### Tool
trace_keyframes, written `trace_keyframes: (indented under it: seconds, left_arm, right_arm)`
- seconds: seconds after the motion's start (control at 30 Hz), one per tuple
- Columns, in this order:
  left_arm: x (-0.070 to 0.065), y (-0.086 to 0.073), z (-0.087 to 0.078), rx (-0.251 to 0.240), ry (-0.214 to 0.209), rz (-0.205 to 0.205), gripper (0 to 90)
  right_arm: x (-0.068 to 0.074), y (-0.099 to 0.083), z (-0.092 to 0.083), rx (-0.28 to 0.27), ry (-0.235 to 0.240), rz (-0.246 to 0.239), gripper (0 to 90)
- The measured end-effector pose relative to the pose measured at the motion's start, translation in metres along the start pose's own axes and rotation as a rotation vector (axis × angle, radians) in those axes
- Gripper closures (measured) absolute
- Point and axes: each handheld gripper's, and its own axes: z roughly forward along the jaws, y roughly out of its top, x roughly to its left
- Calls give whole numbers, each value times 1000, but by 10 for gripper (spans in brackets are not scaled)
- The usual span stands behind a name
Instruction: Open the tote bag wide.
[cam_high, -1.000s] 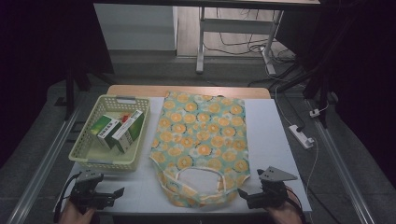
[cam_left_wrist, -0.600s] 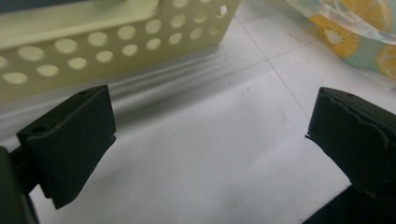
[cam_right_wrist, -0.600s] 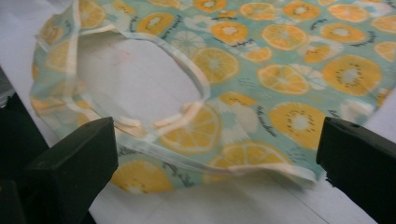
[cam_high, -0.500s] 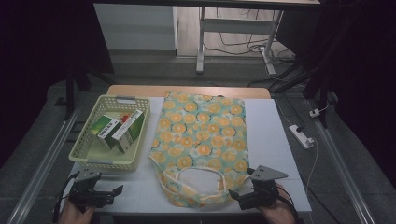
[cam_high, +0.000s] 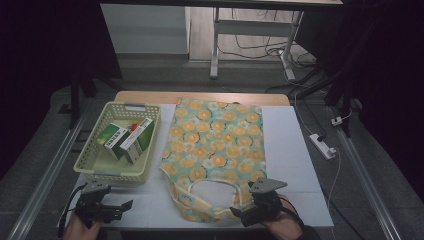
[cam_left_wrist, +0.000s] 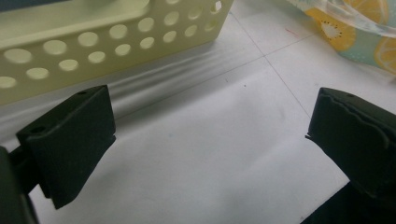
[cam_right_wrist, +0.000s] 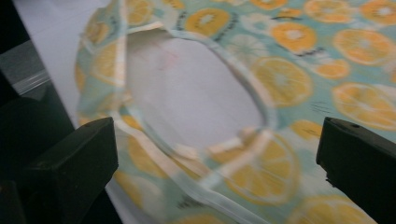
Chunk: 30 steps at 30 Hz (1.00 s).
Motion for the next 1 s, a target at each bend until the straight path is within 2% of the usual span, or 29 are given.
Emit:
trace_keyframes:
  seconds: [0.1,0.23,0.7,0.77,0.83,0.9,1.0]
  left_arm:
    - [0,0,0,1,-7,4,11]
    - [-2,0,1,7,-11,22,18]
    - [-2,0,1,10,-15,26,17]
    - [-1,0,1,10,-15,24,17]
    - [-2,0,1,12,-14,24,18]
    - [-2,0,1,13,-14,25,19]
    - [-2,1,1,16,-13,26,20]
  right_arm:
    - [11,5,9,10,47,-16,0]
    - [18,7,17,27,79,-36,0]
    - [47,13,43,79,135,-119,0]
    - [51,14,46,77,152,-152,57]
    - [52,15,47,80,157,-164,83]
    - [52,18,47,75,166,-178,201]
    - [55,20,50,96,175,-198,306]
